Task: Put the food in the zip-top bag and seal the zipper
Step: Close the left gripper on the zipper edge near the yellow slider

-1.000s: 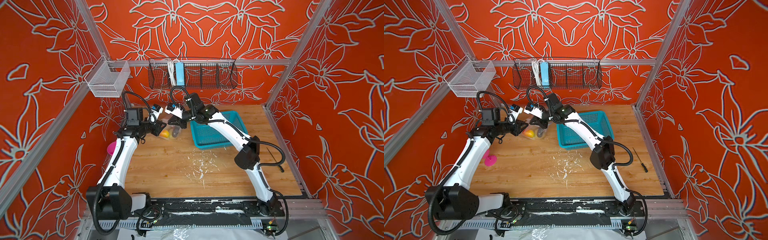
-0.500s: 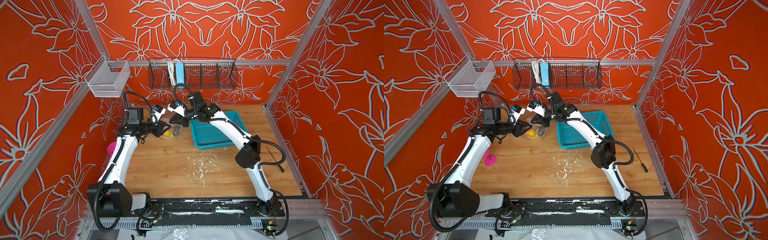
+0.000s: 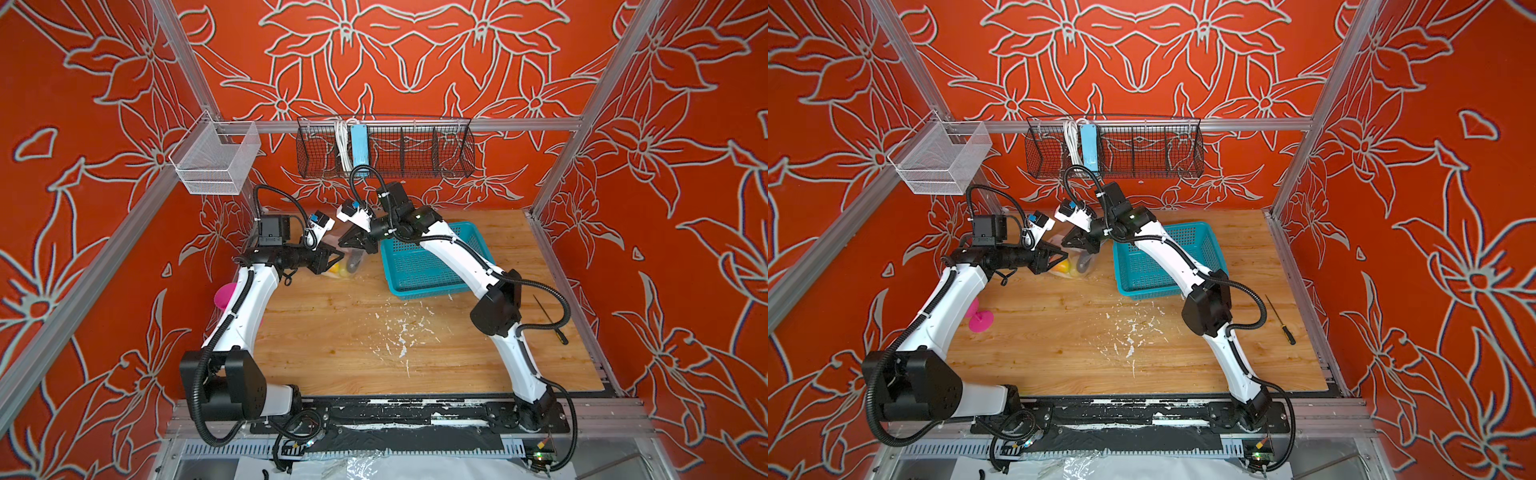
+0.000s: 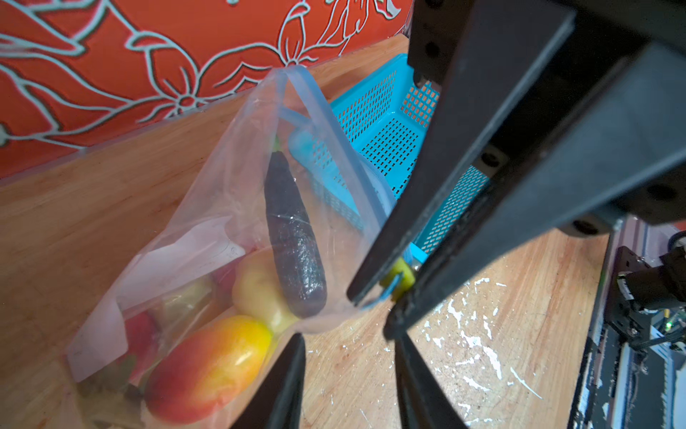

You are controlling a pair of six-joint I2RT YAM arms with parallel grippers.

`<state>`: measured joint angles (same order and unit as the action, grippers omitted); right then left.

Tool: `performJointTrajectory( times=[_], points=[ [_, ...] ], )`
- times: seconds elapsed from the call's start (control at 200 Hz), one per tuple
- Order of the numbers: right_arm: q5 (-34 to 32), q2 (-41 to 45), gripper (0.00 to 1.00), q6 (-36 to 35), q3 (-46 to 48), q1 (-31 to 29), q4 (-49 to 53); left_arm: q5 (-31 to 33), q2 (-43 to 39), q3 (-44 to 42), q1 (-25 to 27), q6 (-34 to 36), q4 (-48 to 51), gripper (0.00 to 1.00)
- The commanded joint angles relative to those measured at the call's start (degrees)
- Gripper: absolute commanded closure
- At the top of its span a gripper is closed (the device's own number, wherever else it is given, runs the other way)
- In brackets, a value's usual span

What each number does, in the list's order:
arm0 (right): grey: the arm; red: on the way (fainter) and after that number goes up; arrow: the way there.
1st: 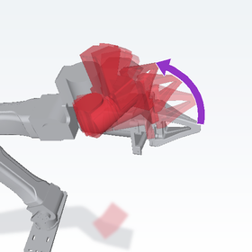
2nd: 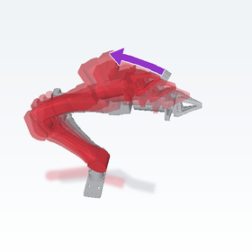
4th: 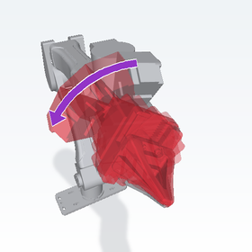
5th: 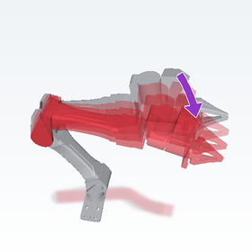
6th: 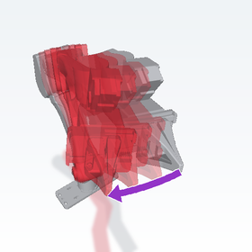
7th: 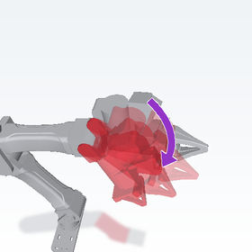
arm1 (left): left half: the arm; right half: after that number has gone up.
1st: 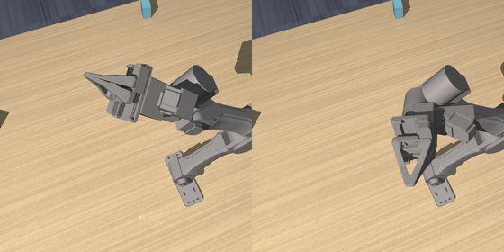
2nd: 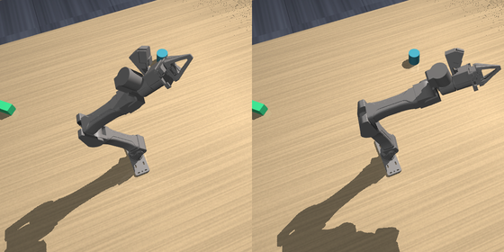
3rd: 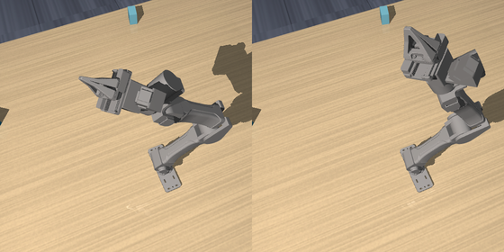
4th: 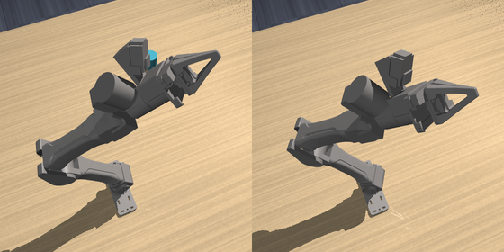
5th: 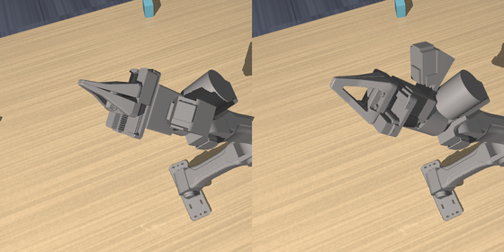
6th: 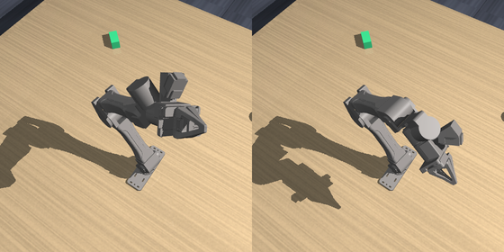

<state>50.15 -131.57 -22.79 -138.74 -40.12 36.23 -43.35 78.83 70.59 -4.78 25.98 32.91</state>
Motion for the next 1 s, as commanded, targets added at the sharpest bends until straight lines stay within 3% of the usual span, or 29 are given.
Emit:
performJointTrajectory(
  times=[0.0, 0.175, 0.32, 0.47, 0.996],
  points=[
    [3.2, -0.6, 1.00, 0.0, -1.9, 0.2, 0.1, 2.4, -2.2, -0.8, -0.1, 1.6, -1.4, 0.59],
    [3.4, -0.7, 1.00, -0.6, -1.9, 0.2, 1.2, 2.9, -5.7, -2.0, -0.3, 2.4, -1.7, 0.54],
    [4.0, -0.7, 1.00, -0.5, -2.0, 0.4, 1.3, 1.6, -6.5, -2.5, -0.4, 4.2, -1.9, 0.41],
    [4.6, -0.5, 1.00, -0.5, -2.1, 0.3, 1.2, -0.4, -4.1, -1.0, -0.5, 7.1, 0.9, 0.41],
    [7.7, -0.6, 1.00, -1.1, -2.0, 0.3, 1.7, -2.5, -1.0, 0.3, -0.9, 6.4, 0.3, 0.43]
  ],
)
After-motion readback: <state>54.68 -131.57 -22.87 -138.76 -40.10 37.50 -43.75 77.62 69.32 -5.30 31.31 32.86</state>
